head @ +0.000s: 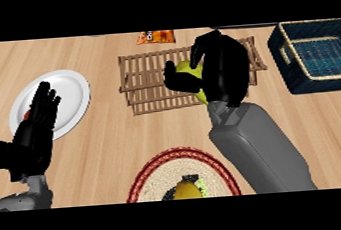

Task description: Pick the pear from the placemat and place it in the tiered shelf

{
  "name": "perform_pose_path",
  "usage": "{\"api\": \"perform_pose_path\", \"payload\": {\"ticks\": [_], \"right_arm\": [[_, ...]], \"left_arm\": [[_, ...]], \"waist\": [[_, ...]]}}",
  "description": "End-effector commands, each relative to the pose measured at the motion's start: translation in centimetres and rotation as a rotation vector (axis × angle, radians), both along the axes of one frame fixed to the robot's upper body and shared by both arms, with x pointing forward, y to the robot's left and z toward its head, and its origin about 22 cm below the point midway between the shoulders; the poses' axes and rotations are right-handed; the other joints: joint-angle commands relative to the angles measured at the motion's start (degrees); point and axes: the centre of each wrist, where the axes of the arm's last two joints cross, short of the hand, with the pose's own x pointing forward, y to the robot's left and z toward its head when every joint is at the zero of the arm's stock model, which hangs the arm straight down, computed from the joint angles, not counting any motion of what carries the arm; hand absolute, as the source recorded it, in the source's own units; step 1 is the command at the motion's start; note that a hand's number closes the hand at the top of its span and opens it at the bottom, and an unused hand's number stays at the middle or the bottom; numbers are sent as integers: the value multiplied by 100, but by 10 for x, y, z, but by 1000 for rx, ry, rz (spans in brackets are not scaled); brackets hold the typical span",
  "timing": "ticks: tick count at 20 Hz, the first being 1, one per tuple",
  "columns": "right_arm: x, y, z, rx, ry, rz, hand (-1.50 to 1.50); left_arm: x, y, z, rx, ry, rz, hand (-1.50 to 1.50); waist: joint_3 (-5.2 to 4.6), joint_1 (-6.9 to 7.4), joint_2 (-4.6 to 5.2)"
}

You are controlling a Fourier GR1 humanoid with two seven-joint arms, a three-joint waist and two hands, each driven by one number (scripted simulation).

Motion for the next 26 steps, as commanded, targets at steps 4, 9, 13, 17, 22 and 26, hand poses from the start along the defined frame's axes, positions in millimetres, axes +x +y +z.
{"api": "perform_pose_path", "payload": {"ticks": [4, 9, 13, 17, 22, 26], "right_arm": [[31, -12, -18, 21, 27, -47, 150], [46, -2, -16, 166, 56, -14, -150], [72, -17, -30, 195, 48, 2, -150], [62, -24, -21, 216, 25, 56, -150], [58, -28, -6, 287, -83, 114, -150], [54, -24, 32, 391, -158, 34, -150]], "left_arm": [[-9, -2, 10, 6, 0, 4, 0], [7, 9, 19, 2, -8, -9, 0], [20, 15, 5, -4, -8, -9, 0], [-8, 13, -6, 2, 4, 10, 0], [-4, 10, 3, -1, 4, 2, 0], [0, -4, 14, -2, 14, 12, 0]], "waist": [[0, -16, -13], [0, 8, -4], [-1, 9, 22], [-1, -26, -12], [1, -42, -17], [0, -58, -28]]}}
